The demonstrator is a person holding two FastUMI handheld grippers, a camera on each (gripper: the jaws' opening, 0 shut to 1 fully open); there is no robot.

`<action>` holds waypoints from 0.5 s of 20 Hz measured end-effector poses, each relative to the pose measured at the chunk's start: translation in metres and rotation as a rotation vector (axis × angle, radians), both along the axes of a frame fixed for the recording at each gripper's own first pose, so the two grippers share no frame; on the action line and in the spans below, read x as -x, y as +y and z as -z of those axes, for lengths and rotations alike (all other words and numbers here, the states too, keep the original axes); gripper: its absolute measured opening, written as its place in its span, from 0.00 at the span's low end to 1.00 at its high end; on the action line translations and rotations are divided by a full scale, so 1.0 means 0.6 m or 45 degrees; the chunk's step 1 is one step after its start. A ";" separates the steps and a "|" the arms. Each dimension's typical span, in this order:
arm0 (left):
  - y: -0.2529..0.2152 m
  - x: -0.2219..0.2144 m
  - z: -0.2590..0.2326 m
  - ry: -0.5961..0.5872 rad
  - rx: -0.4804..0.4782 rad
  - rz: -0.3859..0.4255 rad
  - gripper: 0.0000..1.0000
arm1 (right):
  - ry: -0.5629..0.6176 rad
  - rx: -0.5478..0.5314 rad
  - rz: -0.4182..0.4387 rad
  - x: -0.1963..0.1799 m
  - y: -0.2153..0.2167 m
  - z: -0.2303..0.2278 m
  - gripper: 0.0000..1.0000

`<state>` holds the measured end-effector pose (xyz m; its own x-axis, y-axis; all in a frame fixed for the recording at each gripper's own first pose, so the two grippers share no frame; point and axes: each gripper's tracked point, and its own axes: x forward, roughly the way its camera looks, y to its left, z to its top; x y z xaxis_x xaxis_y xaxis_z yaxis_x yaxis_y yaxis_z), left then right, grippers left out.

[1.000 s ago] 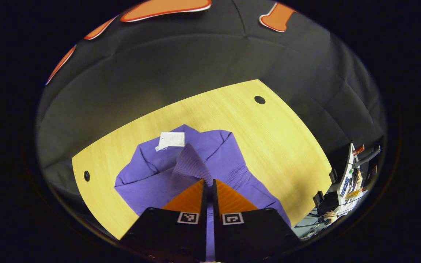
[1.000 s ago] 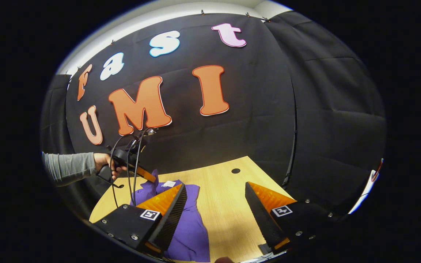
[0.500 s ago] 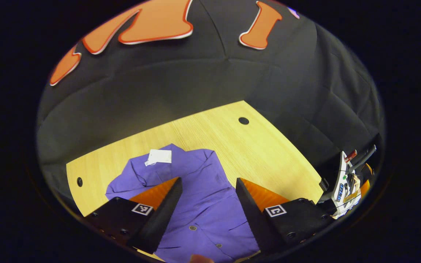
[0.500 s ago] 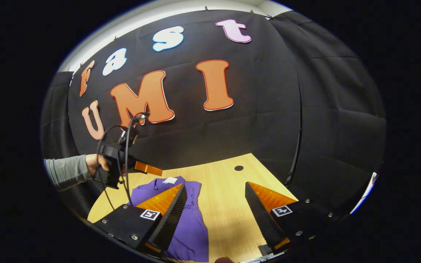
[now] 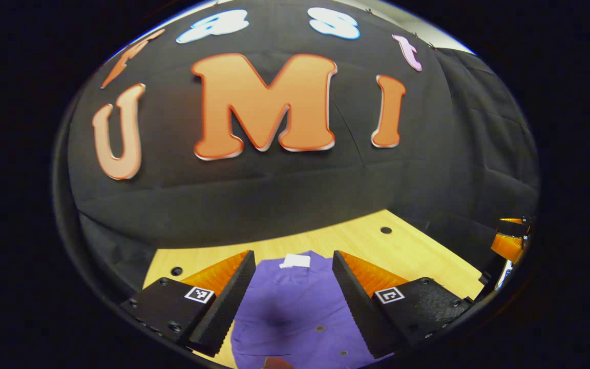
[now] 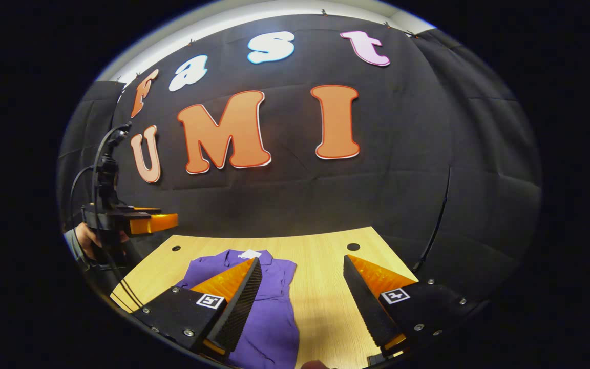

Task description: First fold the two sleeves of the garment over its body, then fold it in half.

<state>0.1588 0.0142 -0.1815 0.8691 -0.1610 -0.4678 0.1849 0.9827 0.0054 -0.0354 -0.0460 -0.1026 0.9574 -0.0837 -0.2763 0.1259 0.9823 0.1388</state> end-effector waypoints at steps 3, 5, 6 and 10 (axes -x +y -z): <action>0.044 0.034 -0.065 -0.145 -0.027 -0.073 0.98 | -0.042 0.006 -0.041 -0.020 0.032 -0.015 0.95; 0.069 0.068 -0.108 -0.237 -0.026 -0.116 0.98 | -0.076 0.016 -0.066 -0.031 0.054 -0.025 0.95; 0.078 0.084 -0.131 -0.299 -0.026 -0.125 0.98 | -0.100 0.024 -0.080 -0.035 0.063 -0.030 0.95; 0.110 0.139 -0.177 -0.455 -0.104 -0.181 0.96 | -0.149 0.068 -0.115 -0.038 0.089 -0.033 0.95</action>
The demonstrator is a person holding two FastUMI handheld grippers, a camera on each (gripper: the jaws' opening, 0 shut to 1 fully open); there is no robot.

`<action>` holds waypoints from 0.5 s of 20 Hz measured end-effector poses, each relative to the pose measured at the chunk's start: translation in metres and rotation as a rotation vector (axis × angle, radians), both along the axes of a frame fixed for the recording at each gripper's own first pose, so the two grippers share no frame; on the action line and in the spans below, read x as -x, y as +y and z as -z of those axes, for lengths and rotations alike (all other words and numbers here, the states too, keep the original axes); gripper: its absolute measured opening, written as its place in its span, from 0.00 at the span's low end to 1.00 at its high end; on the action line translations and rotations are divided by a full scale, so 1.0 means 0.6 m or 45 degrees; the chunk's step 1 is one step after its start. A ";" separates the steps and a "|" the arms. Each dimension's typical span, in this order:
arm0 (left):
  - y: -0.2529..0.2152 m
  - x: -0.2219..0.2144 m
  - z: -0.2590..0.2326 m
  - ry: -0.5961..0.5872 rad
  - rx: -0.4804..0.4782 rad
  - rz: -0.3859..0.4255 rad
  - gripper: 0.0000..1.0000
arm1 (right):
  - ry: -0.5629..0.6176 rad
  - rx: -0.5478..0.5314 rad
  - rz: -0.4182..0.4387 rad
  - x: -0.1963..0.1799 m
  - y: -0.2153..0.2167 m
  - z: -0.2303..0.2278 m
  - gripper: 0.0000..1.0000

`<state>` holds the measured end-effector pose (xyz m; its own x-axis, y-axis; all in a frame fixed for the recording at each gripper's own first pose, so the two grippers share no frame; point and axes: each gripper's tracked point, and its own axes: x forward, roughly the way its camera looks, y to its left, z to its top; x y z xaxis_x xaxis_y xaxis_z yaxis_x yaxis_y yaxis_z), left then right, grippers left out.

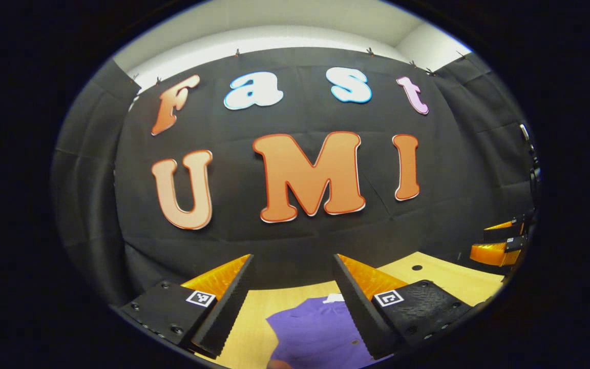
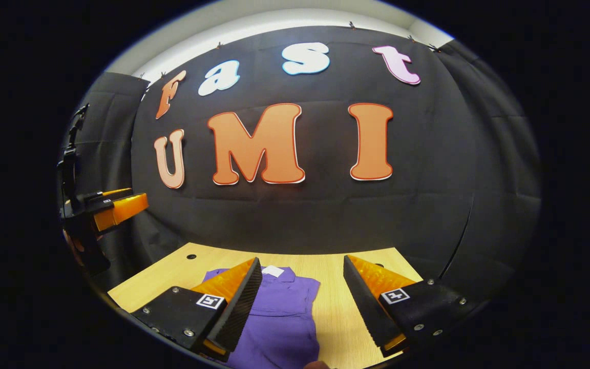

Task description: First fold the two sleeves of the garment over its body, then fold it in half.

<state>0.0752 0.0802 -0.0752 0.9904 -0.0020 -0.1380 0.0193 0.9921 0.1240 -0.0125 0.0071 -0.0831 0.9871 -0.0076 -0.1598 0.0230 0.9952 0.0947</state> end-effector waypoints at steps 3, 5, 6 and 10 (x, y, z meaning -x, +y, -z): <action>0.029 0.057 -0.006 -0.040 -0.015 -0.067 0.96 | 0.015 0.035 -0.025 0.012 0.014 0.013 0.95; 0.043 0.089 0.006 -0.044 0.009 -0.091 0.95 | 0.071 0.048 -0.038 0.025 0.020 0.042 0.95; 0.051 0.104 0.016 -0.027 0.025 -0.108 0.96 | 0.106 0.054 -0.041 0.033 0.020 0.060 0.95; 0.080 0.154 0.107 0.156 0.051 -0.181 0.95 | 0.300 0.022 -0.068 0.061 0.023 0.140 0.95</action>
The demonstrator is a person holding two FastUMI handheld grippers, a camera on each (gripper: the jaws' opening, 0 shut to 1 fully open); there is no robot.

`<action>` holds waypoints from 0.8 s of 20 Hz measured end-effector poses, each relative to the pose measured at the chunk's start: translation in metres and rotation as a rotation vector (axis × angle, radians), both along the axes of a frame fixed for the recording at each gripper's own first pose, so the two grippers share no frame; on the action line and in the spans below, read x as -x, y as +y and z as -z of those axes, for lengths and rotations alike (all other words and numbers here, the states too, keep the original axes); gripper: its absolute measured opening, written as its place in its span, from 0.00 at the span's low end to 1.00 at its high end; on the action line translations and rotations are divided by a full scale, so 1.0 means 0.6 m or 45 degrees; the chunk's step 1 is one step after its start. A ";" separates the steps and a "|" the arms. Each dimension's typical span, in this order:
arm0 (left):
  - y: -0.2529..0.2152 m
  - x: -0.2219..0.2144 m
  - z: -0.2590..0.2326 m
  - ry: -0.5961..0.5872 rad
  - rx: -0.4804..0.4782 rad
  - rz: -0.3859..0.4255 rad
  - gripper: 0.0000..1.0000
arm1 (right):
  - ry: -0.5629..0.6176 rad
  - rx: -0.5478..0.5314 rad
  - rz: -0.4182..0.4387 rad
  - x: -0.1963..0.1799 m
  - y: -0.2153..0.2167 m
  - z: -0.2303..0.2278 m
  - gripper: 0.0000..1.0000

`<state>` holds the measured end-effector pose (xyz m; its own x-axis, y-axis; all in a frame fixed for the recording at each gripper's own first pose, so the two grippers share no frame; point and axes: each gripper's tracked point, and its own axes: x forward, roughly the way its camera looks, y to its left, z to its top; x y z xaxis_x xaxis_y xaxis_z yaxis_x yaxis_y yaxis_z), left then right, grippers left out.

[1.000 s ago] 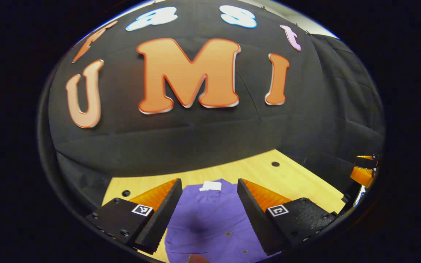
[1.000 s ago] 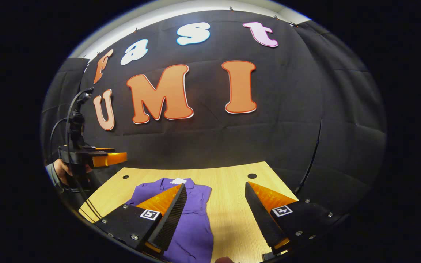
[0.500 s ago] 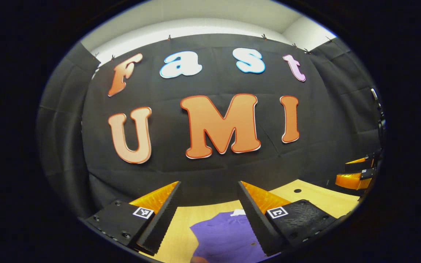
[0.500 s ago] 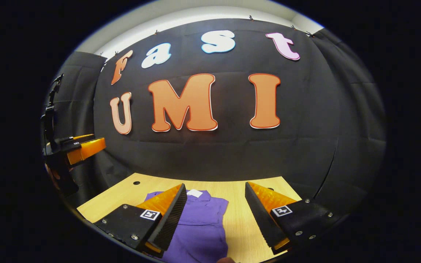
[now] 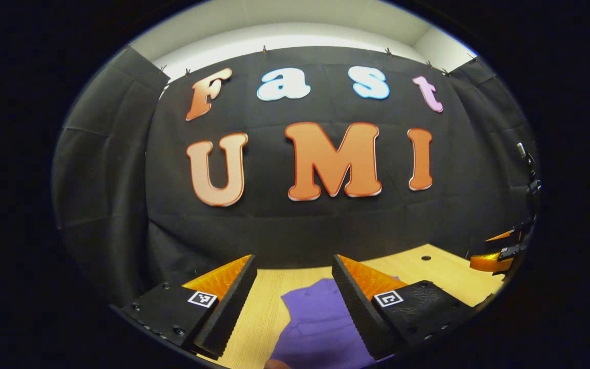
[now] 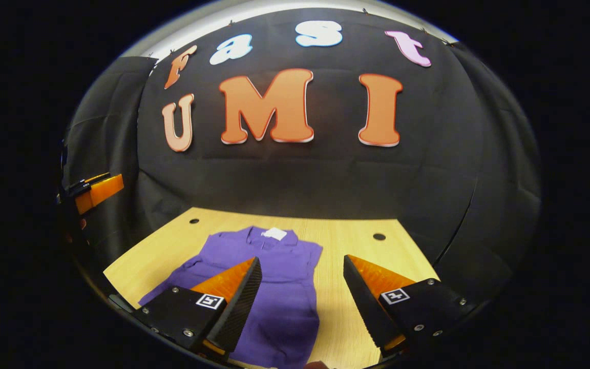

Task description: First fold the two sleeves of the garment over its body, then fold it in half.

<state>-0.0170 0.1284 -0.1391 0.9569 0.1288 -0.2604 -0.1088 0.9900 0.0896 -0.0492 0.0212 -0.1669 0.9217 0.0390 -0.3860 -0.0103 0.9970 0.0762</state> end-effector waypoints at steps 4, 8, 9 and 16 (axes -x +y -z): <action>0.036 0.035 0.113 0.249 -0.030 -0.034 0.95 | 0.248 -0.044 -0.020 0.059 0.008 0.097 0.95; 0.040 0.092 0.224 0.536 0.019 0.018 0.96 | 0.465 -0.079 -0.023 0.098 0.008 0.175 0.95; 0.050 0.108 0.252 0.624 0.014 0.004 0.96 | 0.506 -0.085 -0.026 0.107 0.009 0.193 0.96; 0.070 0.216 0.415 1.044 0.094 0.004 0.96 | 0.795 -0.130 -0.033 0.188 0.023 0.294 0.96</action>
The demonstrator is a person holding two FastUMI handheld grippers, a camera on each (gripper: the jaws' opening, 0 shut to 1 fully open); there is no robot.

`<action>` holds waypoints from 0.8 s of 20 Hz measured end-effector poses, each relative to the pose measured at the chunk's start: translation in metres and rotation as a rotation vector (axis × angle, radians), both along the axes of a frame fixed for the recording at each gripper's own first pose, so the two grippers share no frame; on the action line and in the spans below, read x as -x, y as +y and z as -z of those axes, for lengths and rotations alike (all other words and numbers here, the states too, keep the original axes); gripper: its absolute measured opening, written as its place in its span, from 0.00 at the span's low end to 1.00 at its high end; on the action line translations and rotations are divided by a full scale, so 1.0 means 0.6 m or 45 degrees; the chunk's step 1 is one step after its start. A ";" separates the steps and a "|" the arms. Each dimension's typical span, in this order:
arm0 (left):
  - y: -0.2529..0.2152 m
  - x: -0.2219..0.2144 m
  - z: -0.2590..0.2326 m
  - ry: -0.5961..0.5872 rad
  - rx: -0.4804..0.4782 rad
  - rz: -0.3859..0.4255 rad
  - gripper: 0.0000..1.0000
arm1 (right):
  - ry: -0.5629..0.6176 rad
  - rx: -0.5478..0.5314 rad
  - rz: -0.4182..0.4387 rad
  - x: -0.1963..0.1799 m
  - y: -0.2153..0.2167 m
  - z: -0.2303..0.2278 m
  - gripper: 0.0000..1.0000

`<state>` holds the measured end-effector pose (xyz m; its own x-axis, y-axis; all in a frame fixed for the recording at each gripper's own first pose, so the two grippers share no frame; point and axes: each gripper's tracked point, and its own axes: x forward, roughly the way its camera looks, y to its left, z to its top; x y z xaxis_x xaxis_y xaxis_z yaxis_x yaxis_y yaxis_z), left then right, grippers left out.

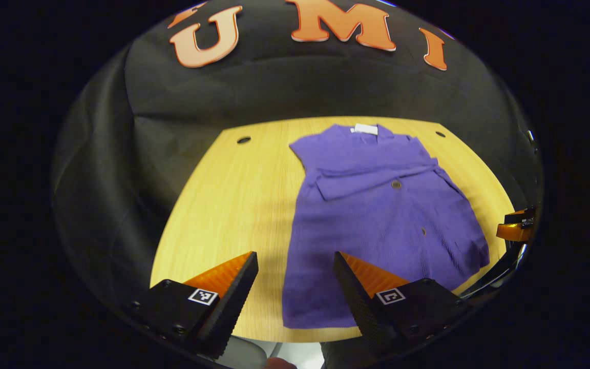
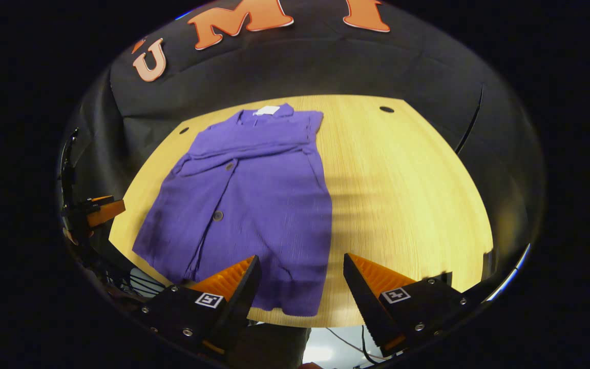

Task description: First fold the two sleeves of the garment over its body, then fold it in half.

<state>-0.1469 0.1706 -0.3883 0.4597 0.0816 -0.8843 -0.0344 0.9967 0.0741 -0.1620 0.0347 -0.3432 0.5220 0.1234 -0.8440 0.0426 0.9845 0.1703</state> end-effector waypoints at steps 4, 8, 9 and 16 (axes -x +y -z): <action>0.026 0.043 0.058 0.214 0.037 -0.002 0.96 | 0.125 -0.010 0.011 0.040 0.000 0.044 0.96; 0.026 0.077 0.135 0.364 0.120 -0.023 0.96 | 0.228 -0.054 0.029 0.063 0.012 0.075 0.96; 0.021 0.086 0.137 0.396 0.133 -0.031 0.97 | 0.244 -0.057 0.026 0.065 0.015 0.081 0.96; 0.033 0.096 0.172 0.523 0.133 -0.006 0.97 | 0.312 -0.015 0.001 0.075 0.019 0.101 0.95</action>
<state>-0.2044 0.1904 -0.4916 0.0669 -0.0168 -0.9976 -0.0273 0.9995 -0.0186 -0.2072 0.0459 -0.4040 0.3016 0.1334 -0.9441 0.0850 0.9825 0.1660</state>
